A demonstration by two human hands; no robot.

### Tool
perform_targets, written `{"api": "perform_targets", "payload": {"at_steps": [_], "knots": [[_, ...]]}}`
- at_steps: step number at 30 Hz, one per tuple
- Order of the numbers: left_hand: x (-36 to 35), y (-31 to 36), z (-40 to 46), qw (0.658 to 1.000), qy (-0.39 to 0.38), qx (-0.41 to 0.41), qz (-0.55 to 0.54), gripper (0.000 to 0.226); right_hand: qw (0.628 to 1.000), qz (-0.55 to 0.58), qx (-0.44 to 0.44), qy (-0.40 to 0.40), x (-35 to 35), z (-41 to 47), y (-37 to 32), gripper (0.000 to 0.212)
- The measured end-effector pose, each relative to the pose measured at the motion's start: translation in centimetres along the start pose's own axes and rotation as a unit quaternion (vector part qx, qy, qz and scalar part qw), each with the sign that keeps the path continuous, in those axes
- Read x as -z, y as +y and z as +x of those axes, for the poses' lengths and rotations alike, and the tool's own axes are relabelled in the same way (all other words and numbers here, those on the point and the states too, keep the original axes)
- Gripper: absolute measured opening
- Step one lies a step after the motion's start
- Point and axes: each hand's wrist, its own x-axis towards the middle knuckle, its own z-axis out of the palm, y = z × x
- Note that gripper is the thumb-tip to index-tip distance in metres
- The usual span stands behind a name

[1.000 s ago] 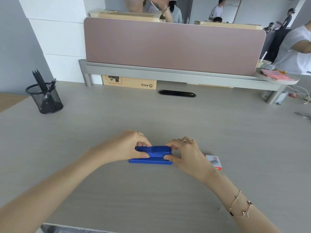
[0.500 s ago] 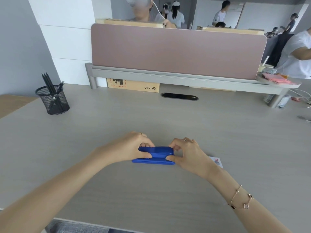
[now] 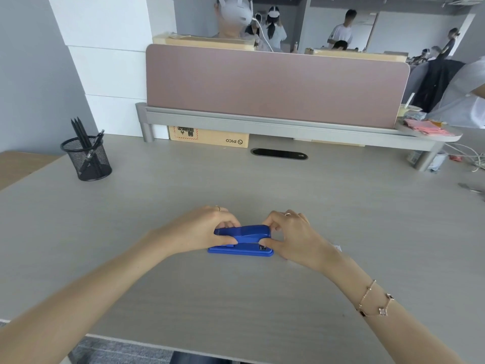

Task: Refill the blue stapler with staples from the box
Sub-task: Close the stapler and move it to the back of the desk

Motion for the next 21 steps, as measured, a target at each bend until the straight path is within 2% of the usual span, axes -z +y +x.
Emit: {"api": "perform_targets", "payload": {"at_steps": [10,17,21], "knots": [[-0.6,-1.6,-1.2,0.999,0.017,0.029,-0.025,0.022,0.997,0.062,-0.037,0.018,-0.9,-0.3,0.8,0.028],[-1.0,-2.2,-1.1,0.999,-0.001,0.032,-0.030,0.022,0.999,-0.001,-0.038,-0.017,-1.6,-0.3,1.3,0.042],[-1.2,-2.2,-0.9,0.998,-0.002,0.036,-0.045,0.022,0.999,0.001,-0.044,-0.027,-1.9,-0.1,1.4,0.039]]}}
